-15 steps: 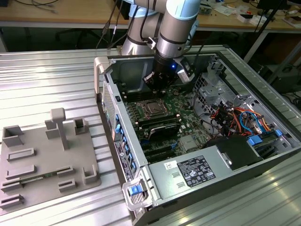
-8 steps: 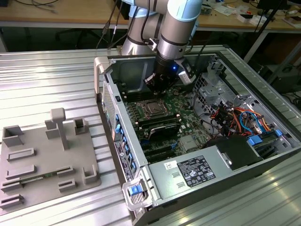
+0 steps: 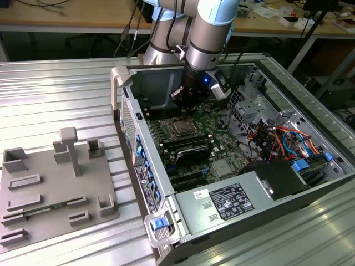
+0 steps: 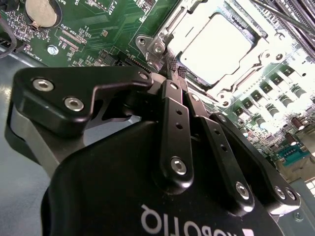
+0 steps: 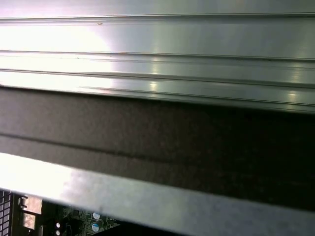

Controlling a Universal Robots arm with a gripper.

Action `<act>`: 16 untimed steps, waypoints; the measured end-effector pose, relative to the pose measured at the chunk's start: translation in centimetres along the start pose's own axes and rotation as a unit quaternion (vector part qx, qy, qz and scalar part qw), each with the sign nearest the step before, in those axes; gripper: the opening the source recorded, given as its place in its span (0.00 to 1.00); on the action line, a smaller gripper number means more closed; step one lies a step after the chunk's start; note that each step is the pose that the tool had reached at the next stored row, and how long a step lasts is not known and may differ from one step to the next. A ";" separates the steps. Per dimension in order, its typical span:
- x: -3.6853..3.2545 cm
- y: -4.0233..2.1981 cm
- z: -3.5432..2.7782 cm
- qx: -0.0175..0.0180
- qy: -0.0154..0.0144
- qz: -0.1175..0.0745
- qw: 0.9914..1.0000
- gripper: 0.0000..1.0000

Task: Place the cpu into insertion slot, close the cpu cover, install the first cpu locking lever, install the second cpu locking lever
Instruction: 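Install the second cpu locking lever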

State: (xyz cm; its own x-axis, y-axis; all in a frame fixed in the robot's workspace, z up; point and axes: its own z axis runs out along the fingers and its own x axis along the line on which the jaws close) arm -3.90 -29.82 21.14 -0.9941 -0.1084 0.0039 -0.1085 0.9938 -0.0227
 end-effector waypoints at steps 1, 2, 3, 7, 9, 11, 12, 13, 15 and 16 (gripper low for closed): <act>0.00 0.00 0.00 0.000 0.000 0.000 1.000 0.11; 0.00 0.00 0.00 0.000 0.000 0.000 1.000 0.11; 0.00 0.00 0.00 0.000 0.000 0.000 1.000 0.11; 0.00 0.00 0.00 0.000 0.000 0.000 1.000 0.11; 0.00 -0.01 -0.05 0.000 0.000 0.000 1.000 0.11; -0.01 -0.02 -0.28 0.000 0.000 0.000 1.000 0.11; -0.01 -0.04 -0.43 0.000 0.000 0.000 1.000 0.11; -0.01 -0.07 -0.48 0.000 0.000 0.000 1.000 0.11; 0.00 -0.18 -0.52 0.000 0.000 0.000 1.000 0.11; 0.01 -0.31 -0.52 0.000 0.000 0.000 1.000 0.11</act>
State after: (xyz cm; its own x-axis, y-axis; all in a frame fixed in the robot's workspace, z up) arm -3.88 -30.12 21.66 -0.9941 -0.1083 0.0039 -0.1084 0.9938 -0.0231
